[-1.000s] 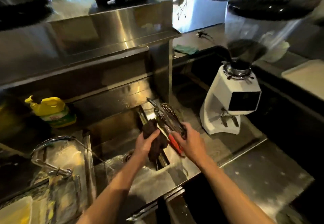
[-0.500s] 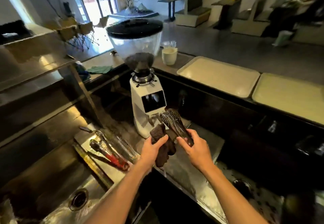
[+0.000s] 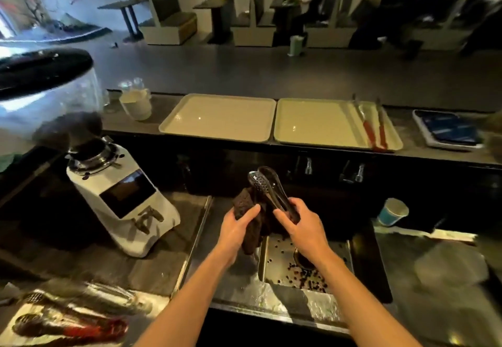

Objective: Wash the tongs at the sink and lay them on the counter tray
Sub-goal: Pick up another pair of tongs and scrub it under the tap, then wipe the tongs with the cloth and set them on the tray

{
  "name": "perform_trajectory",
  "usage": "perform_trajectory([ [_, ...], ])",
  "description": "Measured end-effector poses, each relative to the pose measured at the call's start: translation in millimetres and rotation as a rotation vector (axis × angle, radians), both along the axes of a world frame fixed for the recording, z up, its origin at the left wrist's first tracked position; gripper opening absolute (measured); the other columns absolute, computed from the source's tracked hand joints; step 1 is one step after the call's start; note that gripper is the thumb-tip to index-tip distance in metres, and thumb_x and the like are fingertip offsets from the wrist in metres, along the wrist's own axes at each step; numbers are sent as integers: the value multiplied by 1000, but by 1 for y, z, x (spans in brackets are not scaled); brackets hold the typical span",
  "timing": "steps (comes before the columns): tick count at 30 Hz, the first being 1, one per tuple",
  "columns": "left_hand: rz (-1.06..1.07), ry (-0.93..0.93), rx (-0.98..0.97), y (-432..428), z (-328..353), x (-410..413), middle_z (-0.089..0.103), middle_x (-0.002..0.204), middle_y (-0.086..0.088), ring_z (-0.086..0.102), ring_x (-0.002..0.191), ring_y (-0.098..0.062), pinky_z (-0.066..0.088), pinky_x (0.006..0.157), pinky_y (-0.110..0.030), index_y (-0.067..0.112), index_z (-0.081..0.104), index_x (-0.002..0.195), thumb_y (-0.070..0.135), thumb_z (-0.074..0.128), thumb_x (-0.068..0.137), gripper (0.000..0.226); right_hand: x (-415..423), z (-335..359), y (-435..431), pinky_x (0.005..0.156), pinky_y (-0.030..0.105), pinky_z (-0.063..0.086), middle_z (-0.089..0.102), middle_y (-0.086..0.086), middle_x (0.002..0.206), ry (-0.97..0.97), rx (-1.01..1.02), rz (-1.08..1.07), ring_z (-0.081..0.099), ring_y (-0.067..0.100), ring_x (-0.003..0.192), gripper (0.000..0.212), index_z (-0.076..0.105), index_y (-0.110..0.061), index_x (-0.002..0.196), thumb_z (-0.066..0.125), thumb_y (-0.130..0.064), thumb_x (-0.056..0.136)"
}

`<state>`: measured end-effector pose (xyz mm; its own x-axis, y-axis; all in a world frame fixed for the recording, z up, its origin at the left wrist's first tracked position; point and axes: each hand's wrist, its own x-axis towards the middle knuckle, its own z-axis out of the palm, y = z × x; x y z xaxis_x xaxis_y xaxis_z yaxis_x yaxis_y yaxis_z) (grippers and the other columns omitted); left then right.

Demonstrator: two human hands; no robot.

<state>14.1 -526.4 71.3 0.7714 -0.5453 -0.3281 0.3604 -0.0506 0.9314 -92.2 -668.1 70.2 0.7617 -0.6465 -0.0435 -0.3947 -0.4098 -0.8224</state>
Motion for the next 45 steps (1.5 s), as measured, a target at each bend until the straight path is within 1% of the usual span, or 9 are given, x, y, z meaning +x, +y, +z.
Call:
perform_trajectory([
  [9, -181, 20, -90, -57, 13, 24, 74, 105, -10, 71, 98, -25, 56, 87, -37, 15, 65, 116, 27, 72, 85, 34, -9, 29, -36, 79, 27, 40, 57, -22, 80, -30, -14, -288, 51, -8, 76, 43, 56, -36, 126, 62, -59, 91],
  [15, -284, -32, -112, -97, 38, 34, 75, 103, -6, 72, 94, -19, 55, 85, -35, 16, 65, 115, 32, 71, 85, 35, -9, 60, -72, 69, 14, 41, 61, -17, 85, -88, -3, -408, 59, -2, 79, 41, 54, -31, 118, 68, -56, 88],
  [19, -288, -53, -130, -129, 59, 38, 75, 100, -9, 71, 95, -24, 56, 88, -42, 14, 67, 109, 34, 69, 88, 29, -1, 75, -107, 75, 37, 59, 67, -10, 89, -105, -4, -484, 68, 9, 79, 51, 60, -30, 114, 65, -68, 80],
  [23, -265, -80, -124, -164, 79, 44, 75, 98, -11, 70, 95, -28, 53, 94, -51, 16, 69, 102, 35, 70, 87, 25, 11, 98, -146, 75, 46, 59, 70, 0, 84, -95, -20, -491, 70, 19, 76, 22, 61, -34, 91, 63, -55, 84],
  [26, -246, -99, -118, -189, 96, 44, 74, 97, -10, 69, 94, -28, 54, 93, -52, 20, 68, 97, 38, 70, 87, 21, 26, 114, -176, 73, 40, 56, 69, 0, 87, -67, -52, -465, 66, 18, 79, 37, 66, -19, 107, 61, -50, 87],
  [31, -196, -110, -137, -233, 115, 52, 73, 95, -10, 69, 90, -26, 56, 89, -48, 20, 64, 95, 39, 66, 89, 20, 58, 128, -233, 75, 31, 41, 63, 8, 117, 28, -131, -387, 52, 17, 91, 65, 50, -7, 138, 60, -51, 93],
  [37, -124, -101, -116, -275, 117, 66, 75, 93, -11, 73, 87, -27, 59, 84, -48, 15, 66, 98, 43, 70, 85, 30, 99, 123, -295, 49, 29, 44, 60, 1, 86, 145, -271, -396, 50, 9, 59, 54, 55, -9, 115, 58, -57, 89],
  [40, -103, -82, -103, -287, 114, 71, 75, 92, -12, 73, 85, -29, 59, 82, -49, 12, 66, 97, 41, 69, 87, 31, 117, 120, -312, 52, 27, 44, 65, 6, 102, 181, -345, -371, 59, 13, 69, 67, 47, -7, 135, 58, -55, 91],
  [45, -47, -47, -81, -298, 105, 79, 76, 85, -12, 74, 82, -31, 59, 81, -51, 9, 67, 94, 39, 70, 86, 32, 139, 109, -328, 65, 28, 46, 67, 7, 106, 268, -441, -272, 61, 18, 79, 60, 48, -4, 130, 59, -52, 94],
])
